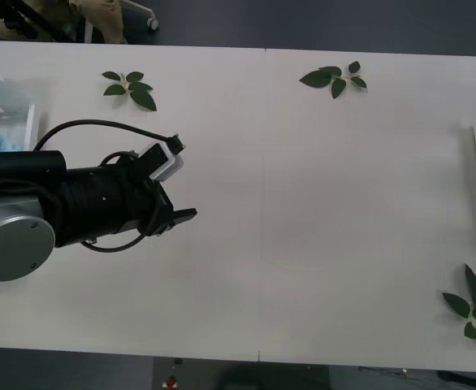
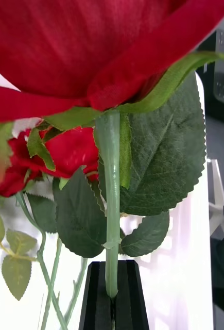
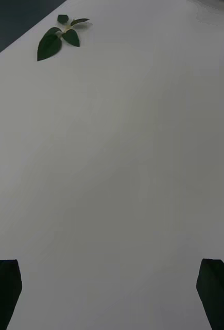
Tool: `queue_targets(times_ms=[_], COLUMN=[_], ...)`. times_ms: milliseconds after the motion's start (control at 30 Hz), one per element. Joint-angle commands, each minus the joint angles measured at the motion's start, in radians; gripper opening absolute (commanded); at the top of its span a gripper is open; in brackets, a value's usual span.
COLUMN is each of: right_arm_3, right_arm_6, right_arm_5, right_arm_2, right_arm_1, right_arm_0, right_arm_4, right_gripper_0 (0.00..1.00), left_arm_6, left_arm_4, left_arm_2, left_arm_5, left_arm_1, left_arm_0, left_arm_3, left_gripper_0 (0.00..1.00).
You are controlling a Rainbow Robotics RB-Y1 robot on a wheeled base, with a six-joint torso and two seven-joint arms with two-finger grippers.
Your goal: Put the red flowers into the right box and the blue flowers into the left box
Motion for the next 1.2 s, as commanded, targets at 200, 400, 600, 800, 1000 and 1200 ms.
queue_targets(times_ms=[200, 400, 600, 800, 1000, 1200], right_arm_3=[0.008, 0.010, 0.010, 0.010, -0.004, -0.117], right_arm_6=[0.034, 0.037, 0.048, 0.065, 0.071, 0.078], right_arm_5=[-0.009, -0.012, -0.012, -0.011, 0.047, 0.167], right_arm_2=[-0.007, -0.006, -0.006, -0.006, -0.026, -0.075], right_arm_1=[0.002, 0.003, 0.003, 0.003, 0.003, 0.005], right_arm_0=[-0.026, -0.026, -0.026, -0.026, -0.028, -0.006], right_arm_4=[-0.010, -0.017, -0.023, -0.037, -0.147, -0.187], right_gripper_0=[0.00, 0.55, 0.85, 0.91, 0.91, 0.91], left_arm_6=[0.074, 0.074, 0.069, 0.076, 0.086, 0.088], left_arm_4=[0.107, 0.220, 0.222, 0.248, 0.257, 0.256], left_arm_2=[0.016, 0.033, 0.046, 0.066, 0.066, 0.072], left_arm_5=[-0.068, -0.119, -0.147, -0.153, -0.159, -0.206], left_arm_1=[-0.026, -0.039, -0.032, -0.026, -0.025, -0.012], left_arm_0=[-0.032, 0.002, 0.017, 0.025, 0.028, 0.057], left_arm_3=[0.003, 0.010, 0.010, 0.010, 0.024, 0.047], left_gripper_0=[1.00, 1.00, 1.00, 1.00, 1.00, 1.00])
